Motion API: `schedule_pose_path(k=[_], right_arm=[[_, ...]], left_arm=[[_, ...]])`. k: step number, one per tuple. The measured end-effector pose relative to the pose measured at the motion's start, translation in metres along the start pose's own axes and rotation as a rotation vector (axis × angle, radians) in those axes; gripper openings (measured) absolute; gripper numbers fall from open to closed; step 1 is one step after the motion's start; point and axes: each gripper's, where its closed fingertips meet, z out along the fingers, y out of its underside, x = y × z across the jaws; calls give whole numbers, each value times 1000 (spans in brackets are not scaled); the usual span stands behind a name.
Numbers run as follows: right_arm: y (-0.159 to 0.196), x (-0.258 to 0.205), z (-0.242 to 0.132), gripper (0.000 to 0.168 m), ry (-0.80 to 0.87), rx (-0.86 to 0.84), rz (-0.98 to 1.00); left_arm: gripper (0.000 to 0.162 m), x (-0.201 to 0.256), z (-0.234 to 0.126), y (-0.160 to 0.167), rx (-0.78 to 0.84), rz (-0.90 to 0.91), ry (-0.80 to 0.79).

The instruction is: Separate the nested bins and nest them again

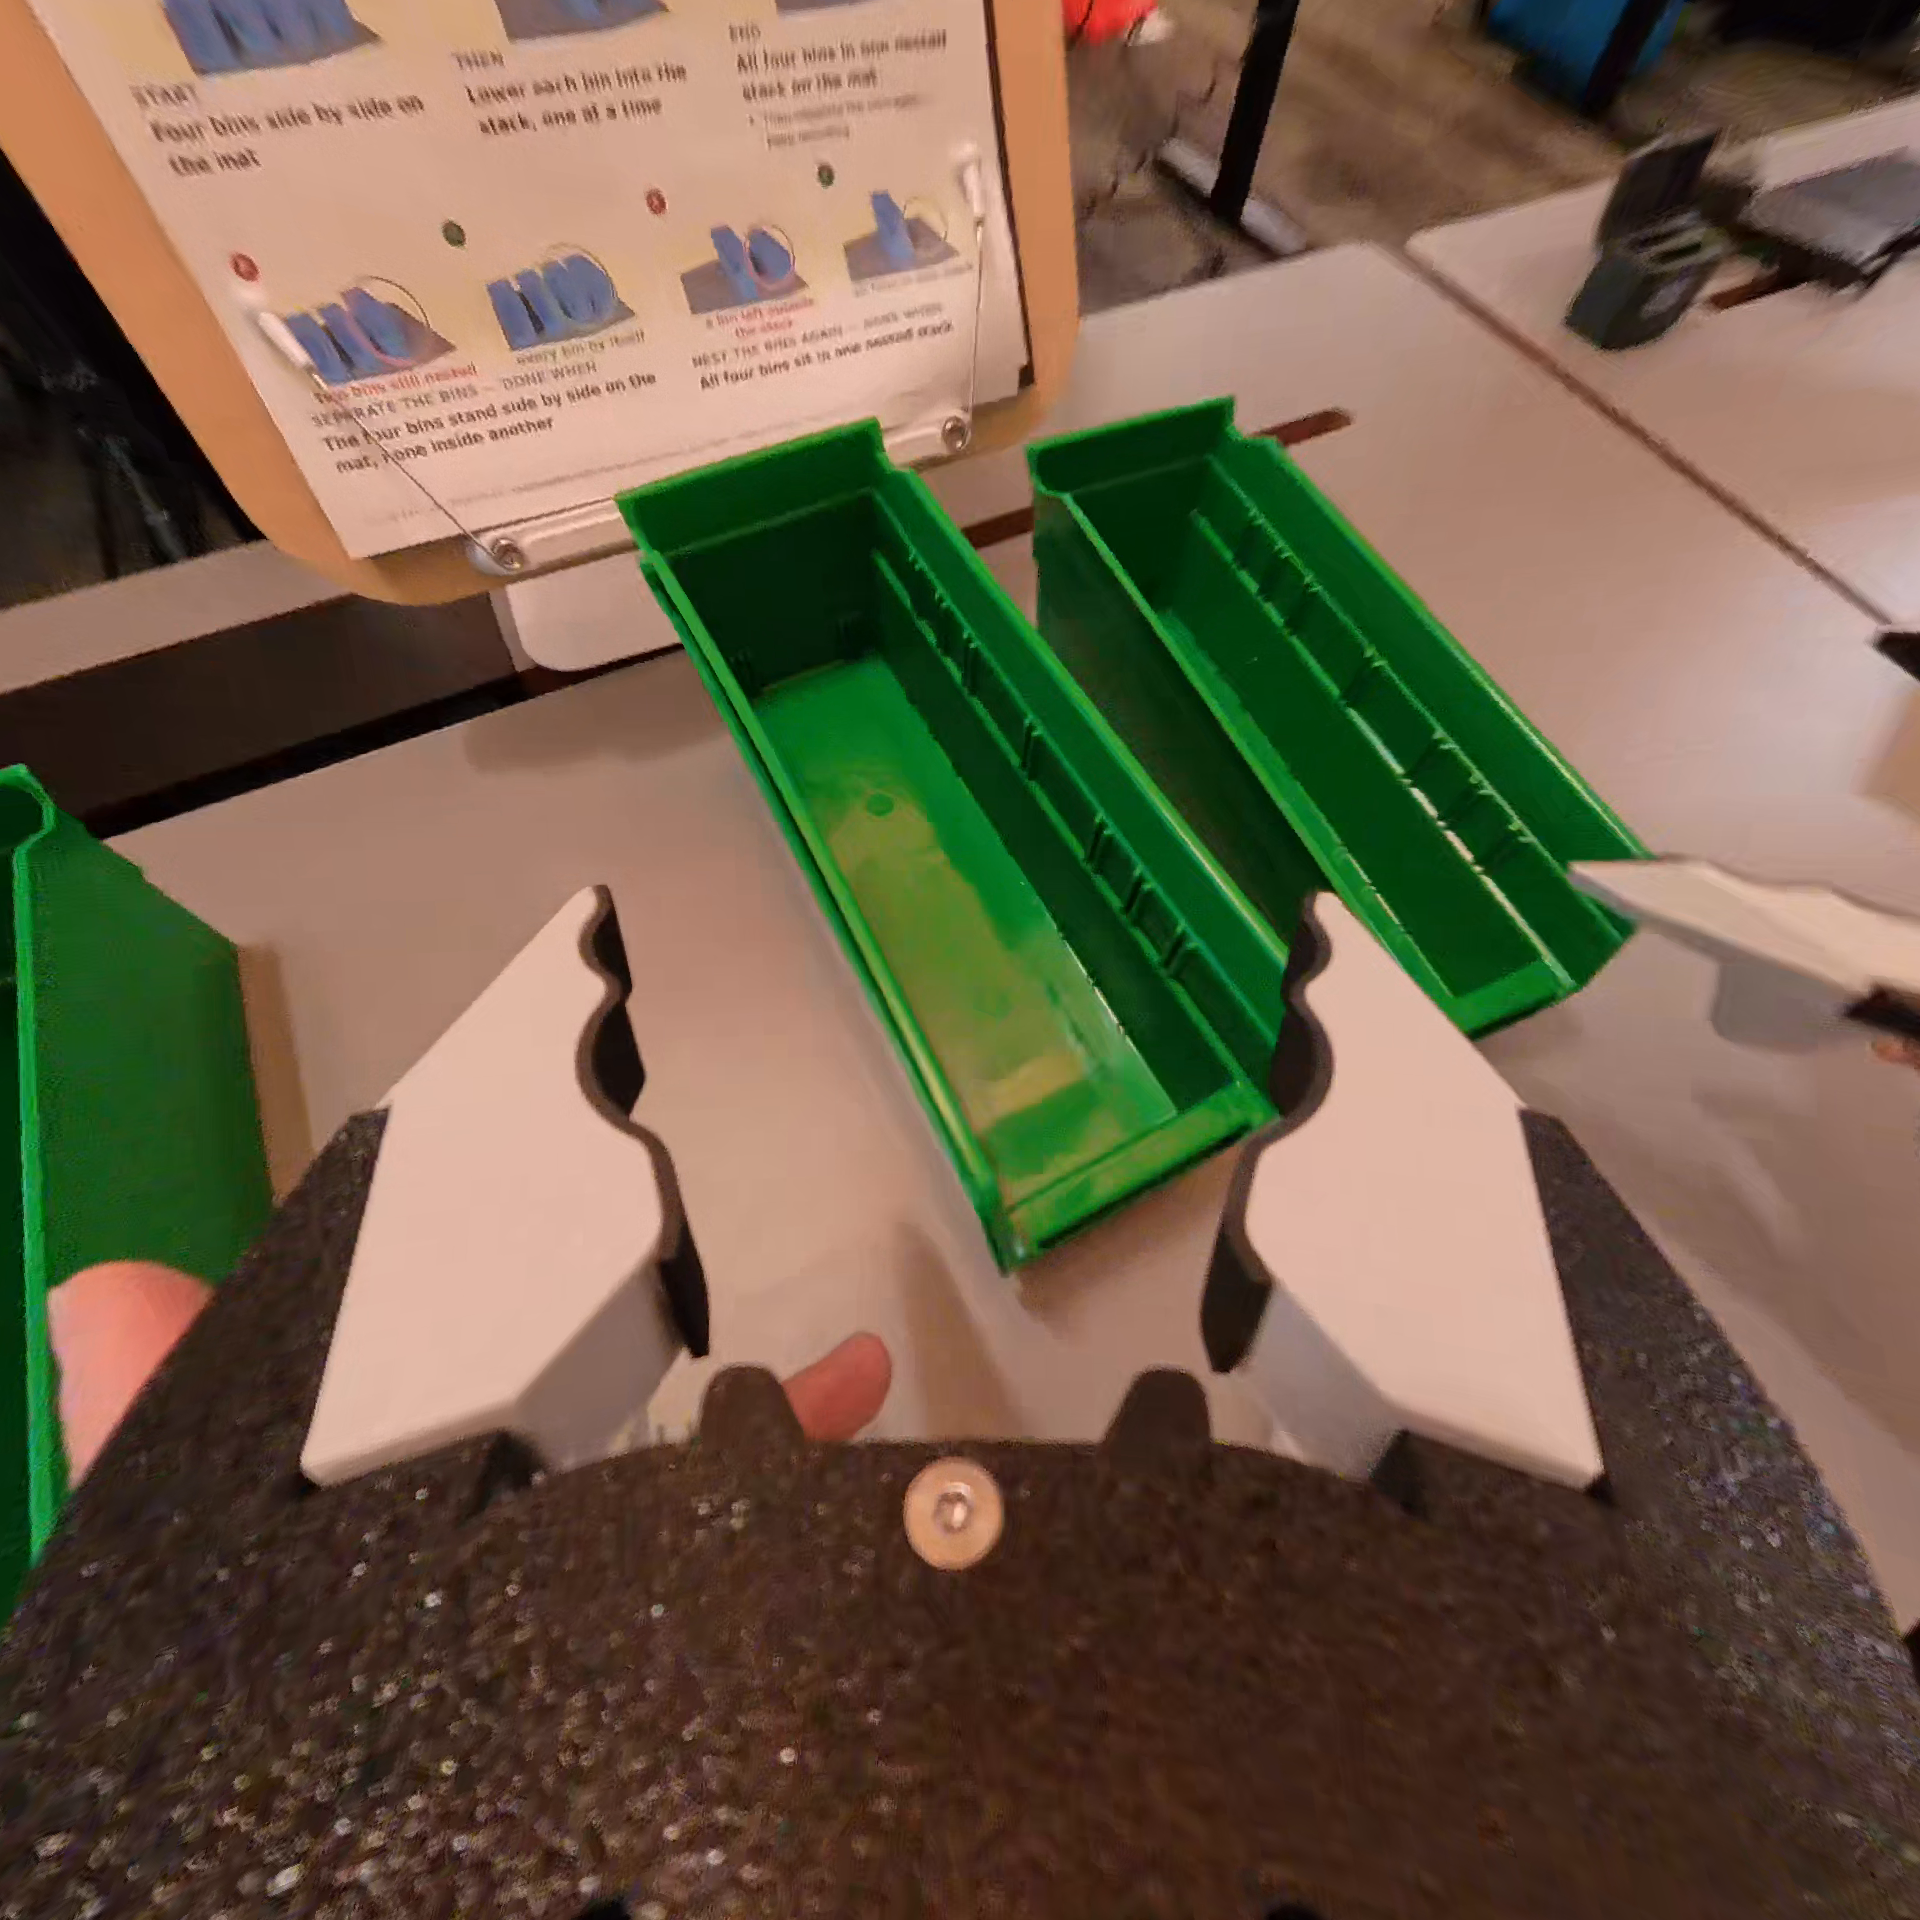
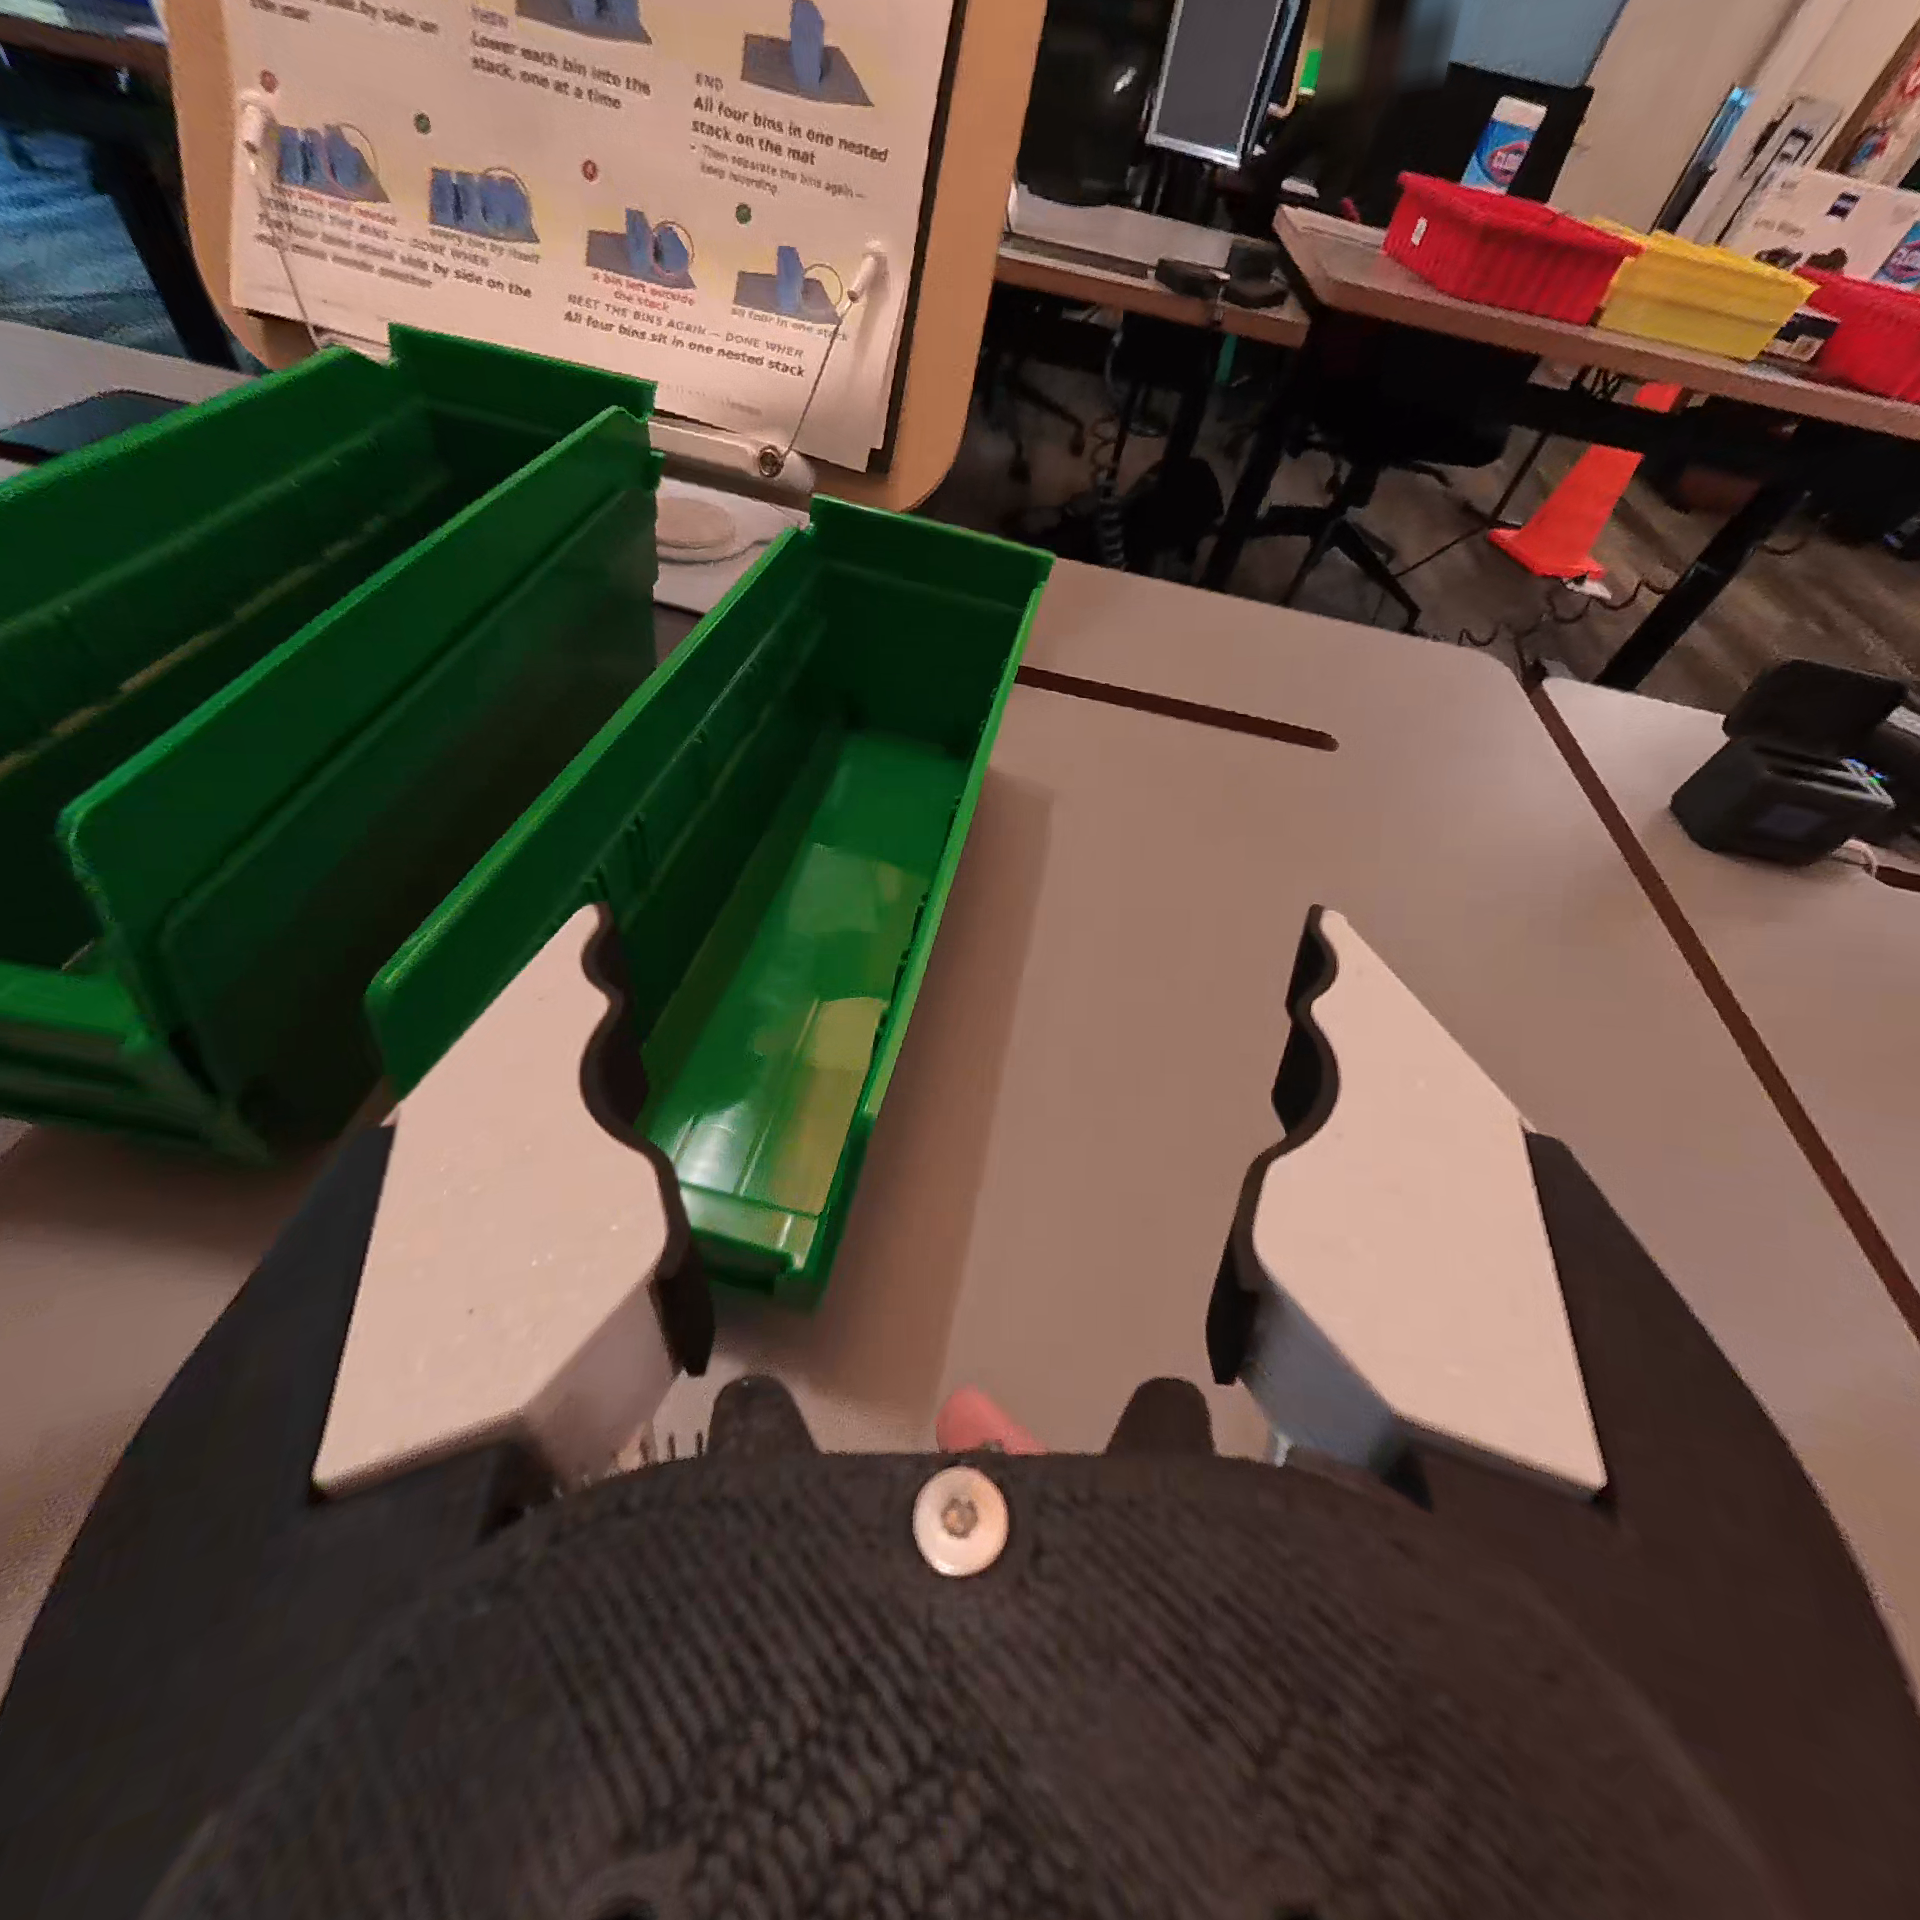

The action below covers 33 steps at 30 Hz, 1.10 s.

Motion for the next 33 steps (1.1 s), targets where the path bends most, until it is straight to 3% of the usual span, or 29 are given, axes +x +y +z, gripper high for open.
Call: schedule_pose_path(k=[7,11,12,15,21,33], right_arm=[[-5,2,-1,126,-17,26,-4],[-3,-6,0,120,-93,21,57],[-2,-8,0,120,-103,20,56],[0,-5,0,121,-96,16,42],[5,5,0,121,-85,2,50],[15,5,5,120,-95,-36,36]], left_arm=[[122,11,75,-21,-308,10,-81],[117,-15,113,-1,-533,-33,-245],[125,-21,118,4,-577,-39,-282],[127,-25,133,13,-627,-102,-277],[135,-22,141,30,-709,-176,-213],[116,-18,135,33,-844,-215,-213]])
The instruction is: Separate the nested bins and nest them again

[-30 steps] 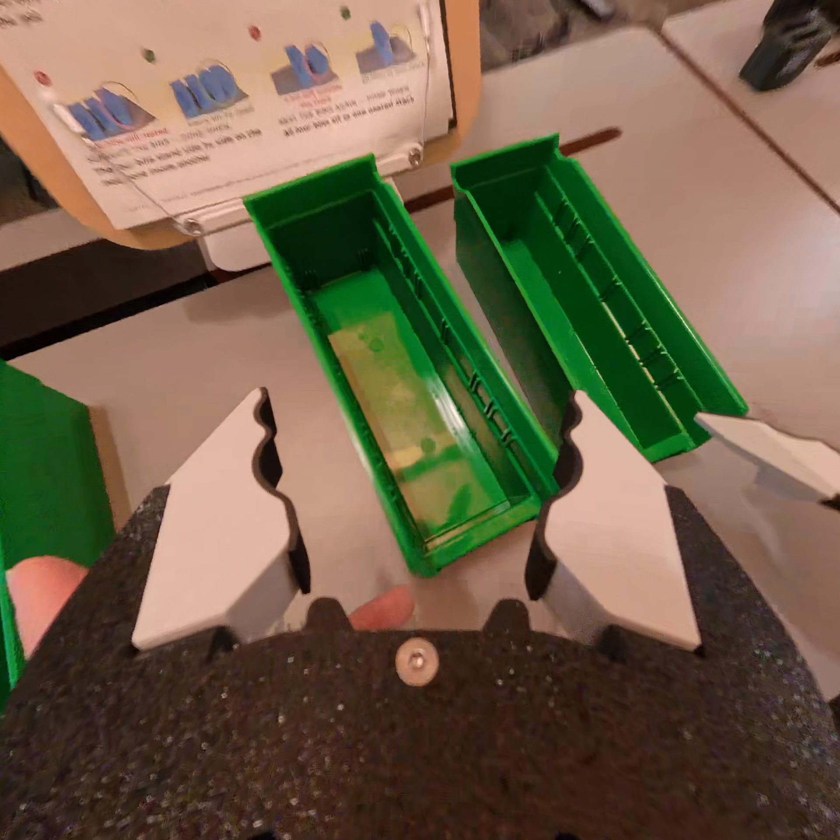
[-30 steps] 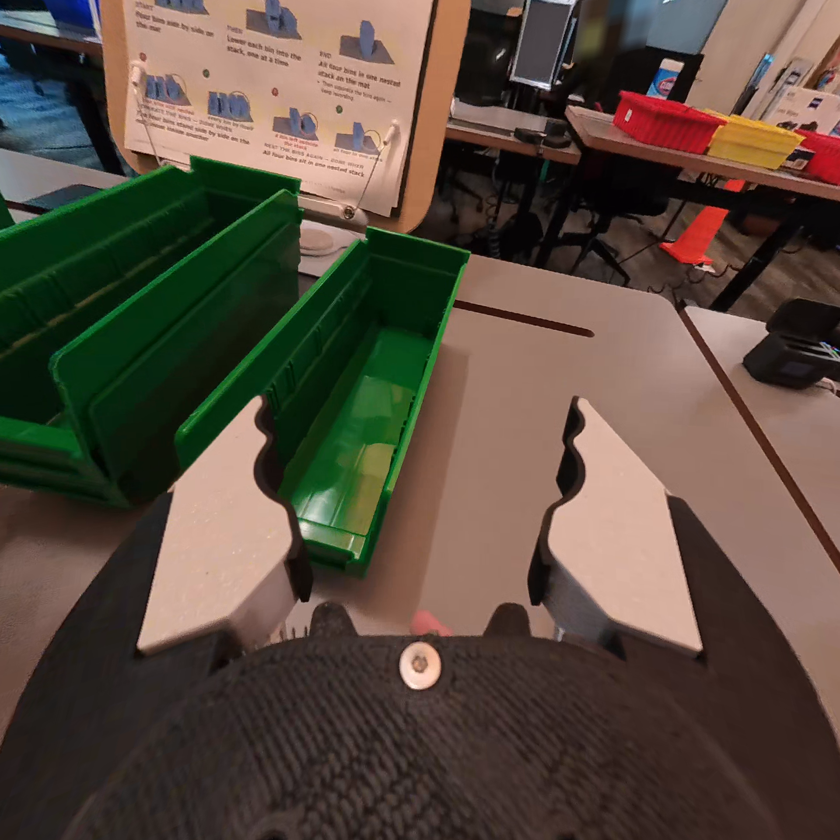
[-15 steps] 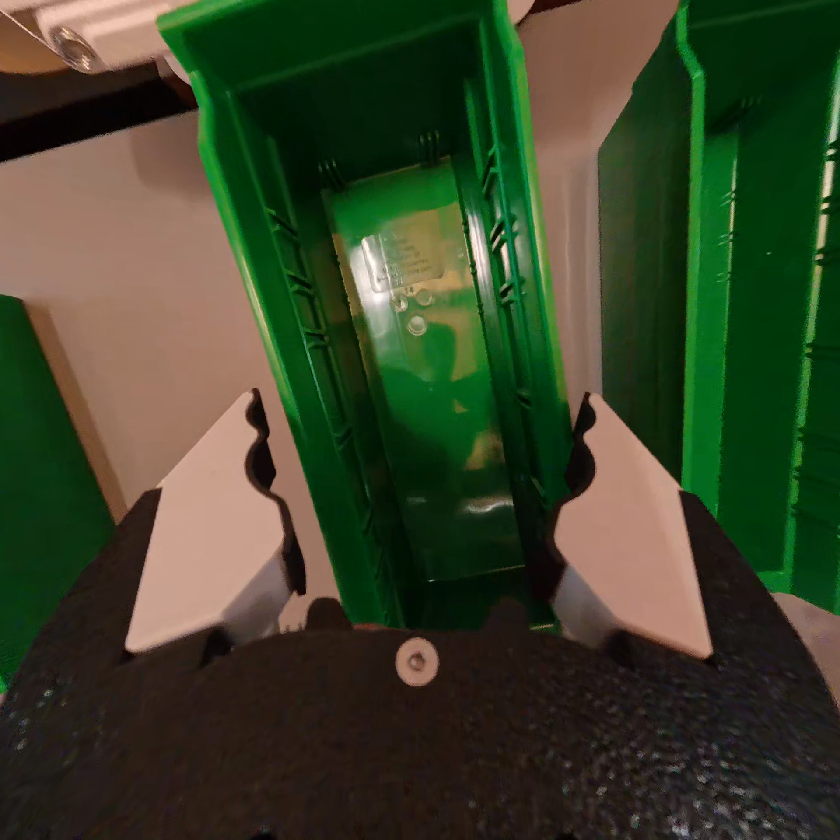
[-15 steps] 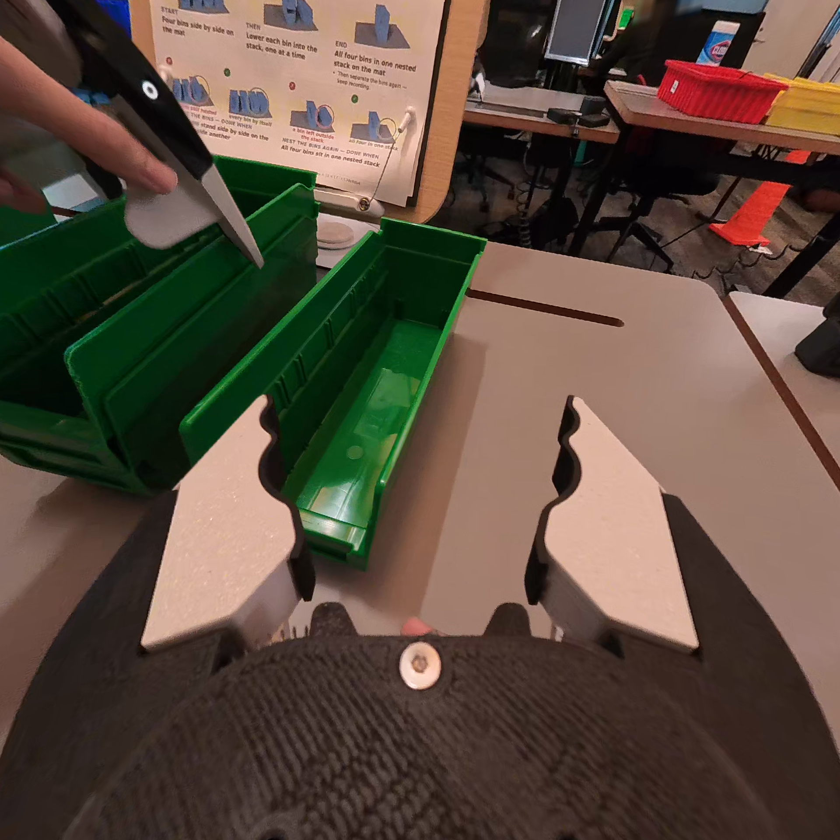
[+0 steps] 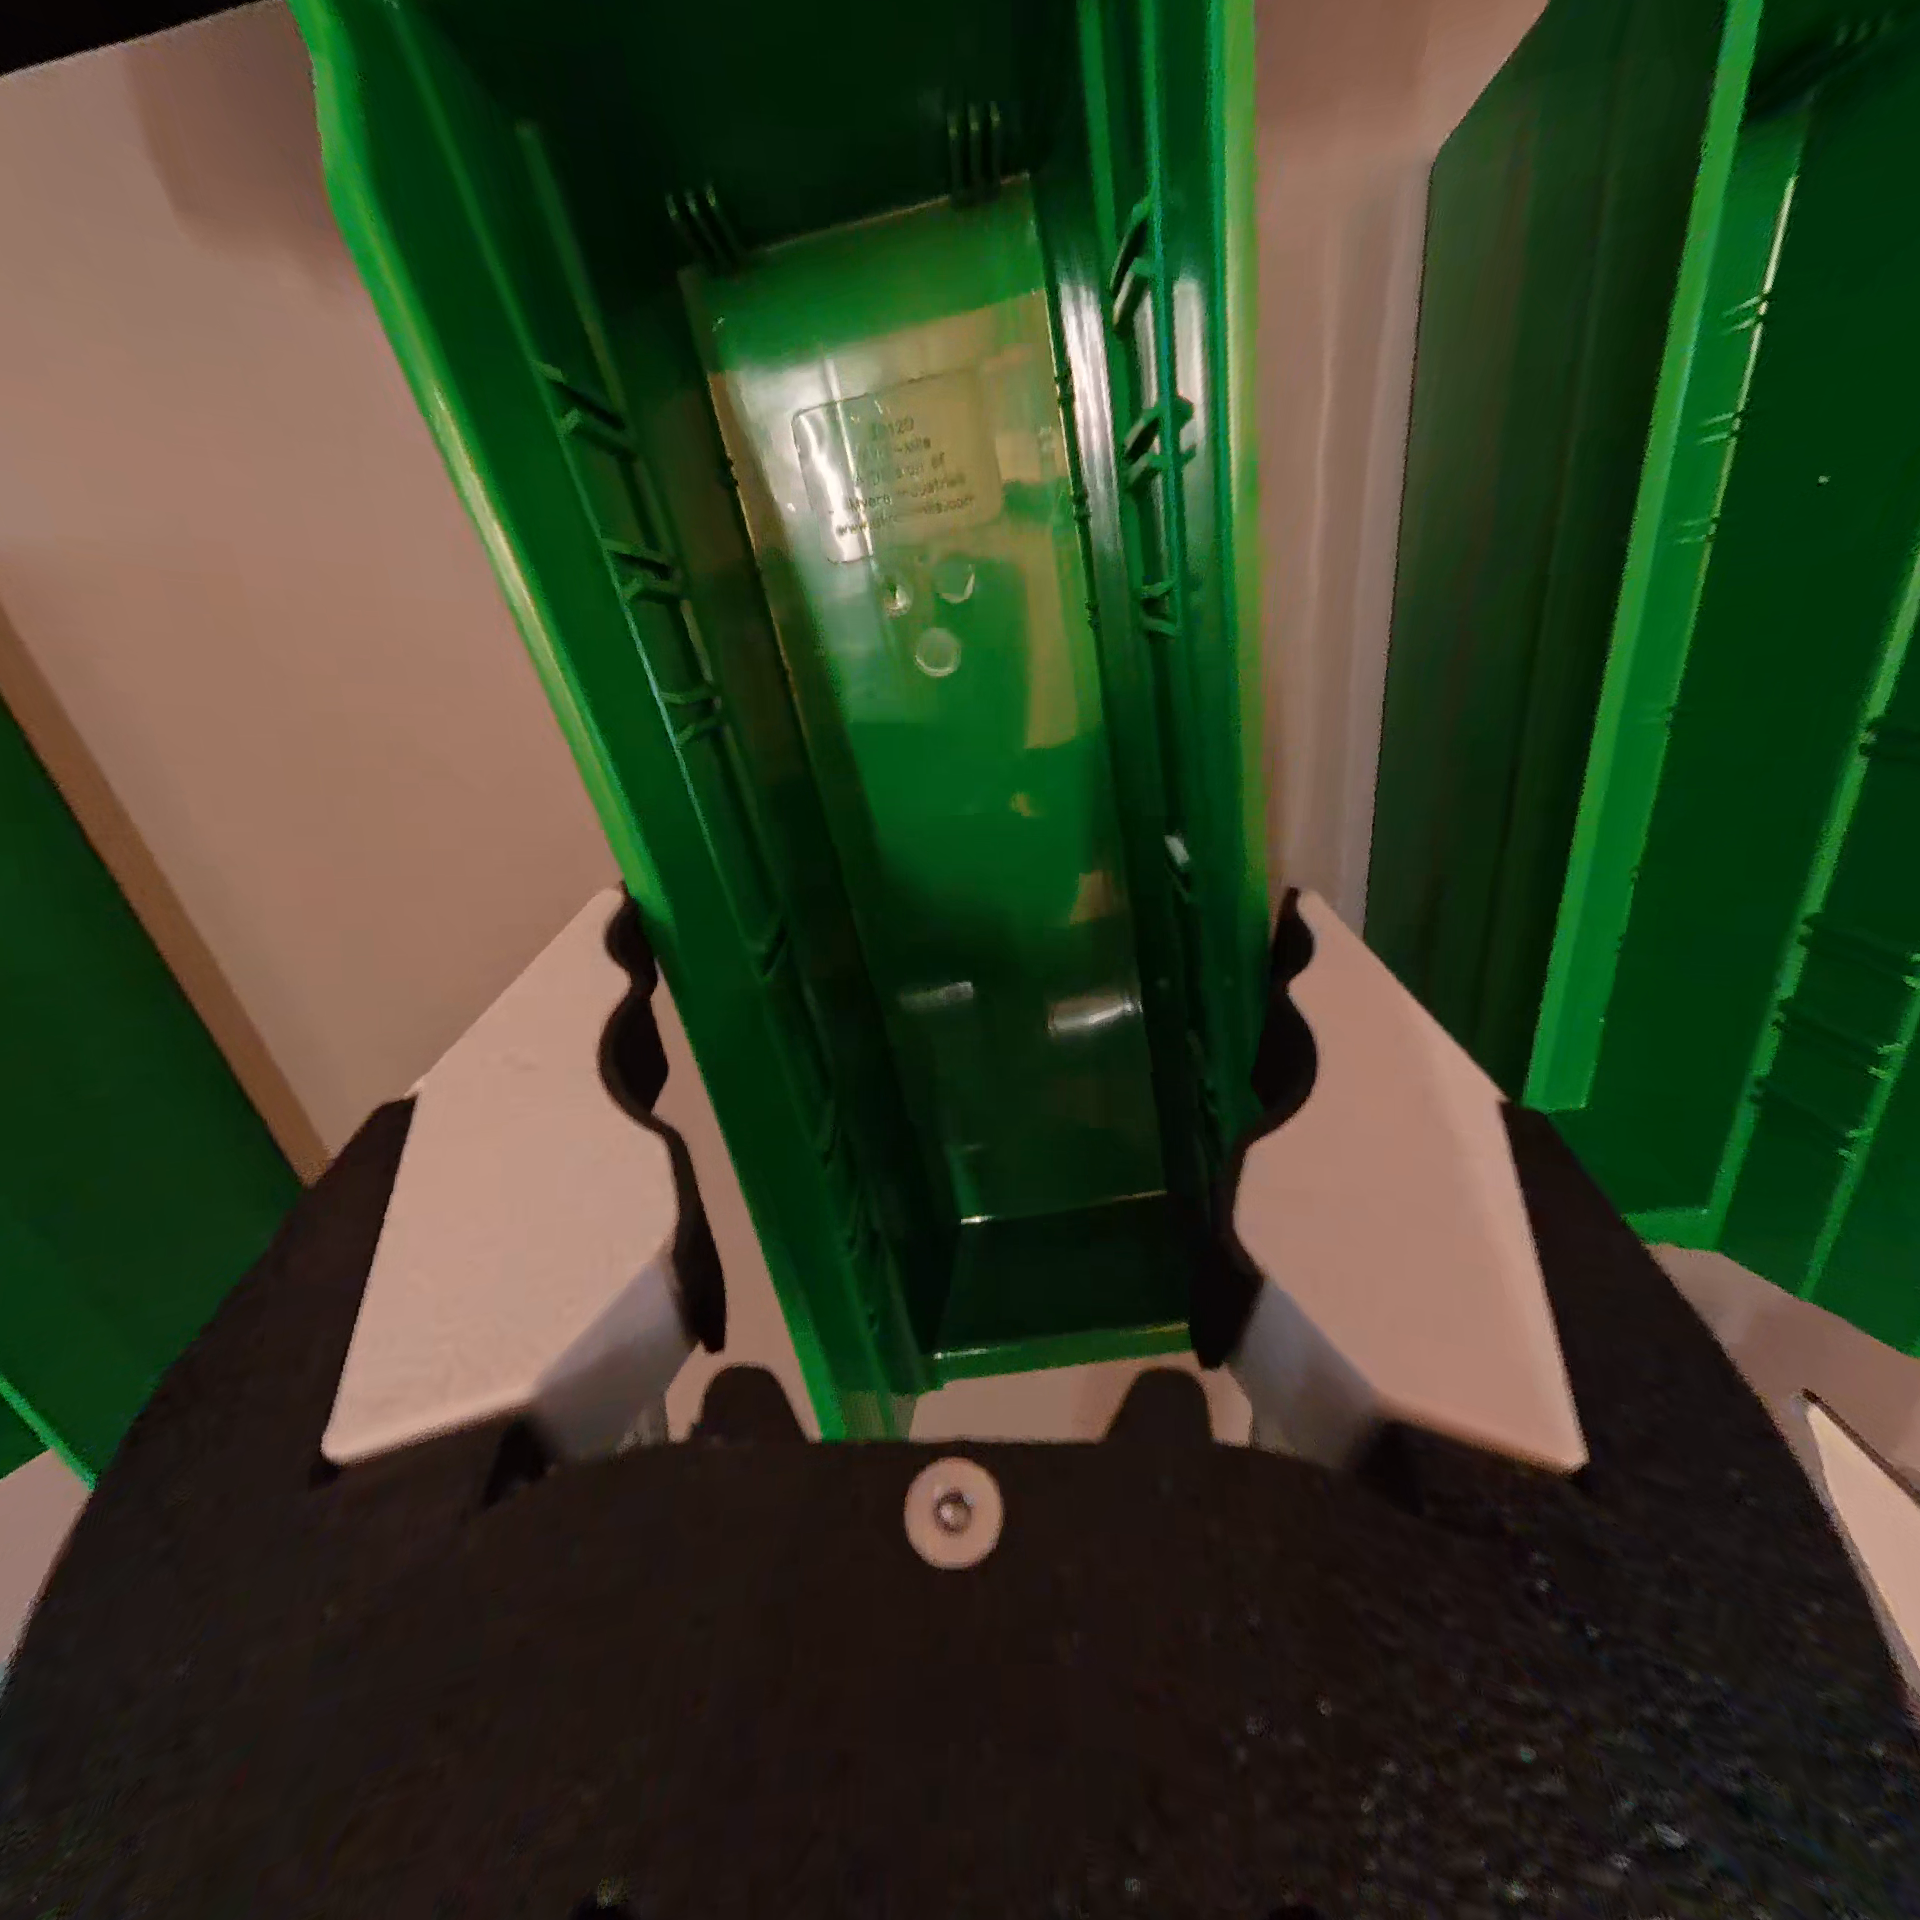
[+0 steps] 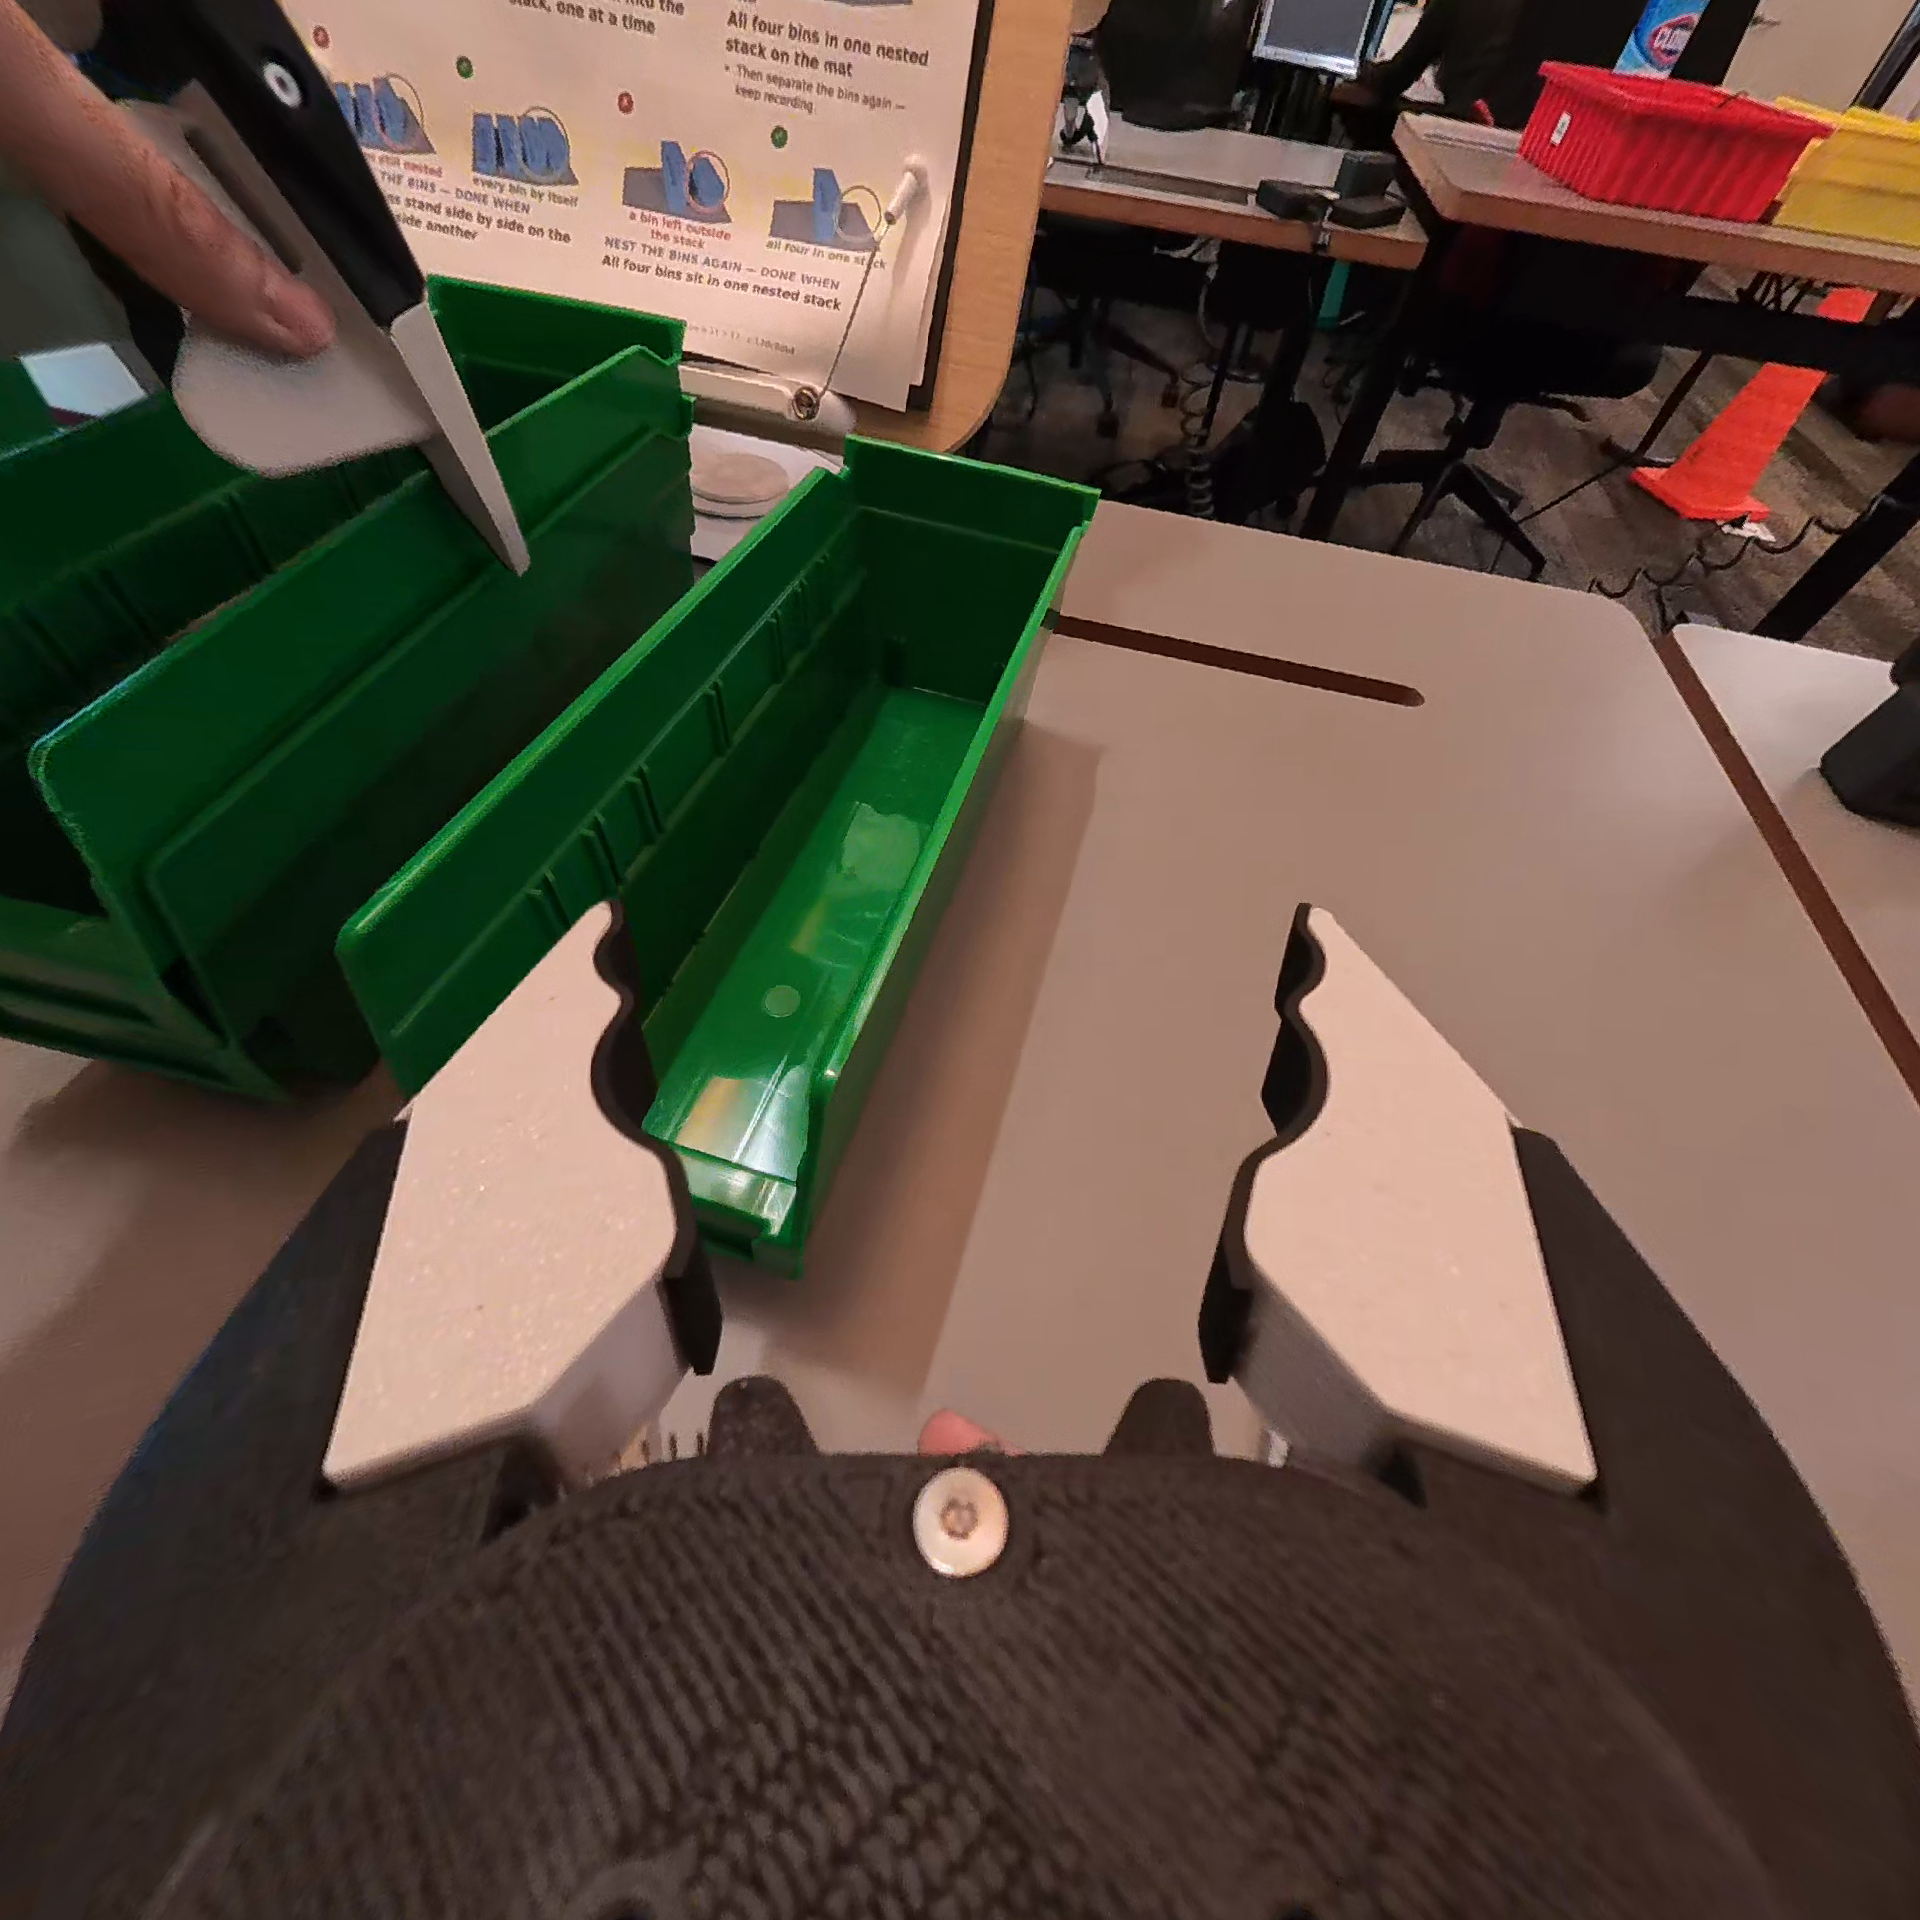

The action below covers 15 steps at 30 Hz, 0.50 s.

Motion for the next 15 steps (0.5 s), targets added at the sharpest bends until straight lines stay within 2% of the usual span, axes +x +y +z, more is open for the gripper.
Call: schedule_pose_path(k=[4,10,15], right_arm=[[1,-5,1,121,-10,-11,-11],[5,-9,5,121,-18,-25,-28],[8,-15,7,121,-32,-47,-48]], left_arm=[[109,1,-3,5,-48,-26,3],[107,4,-9,6,-77,-57,96],[106,-7,-9,12,-87,-64,57]])
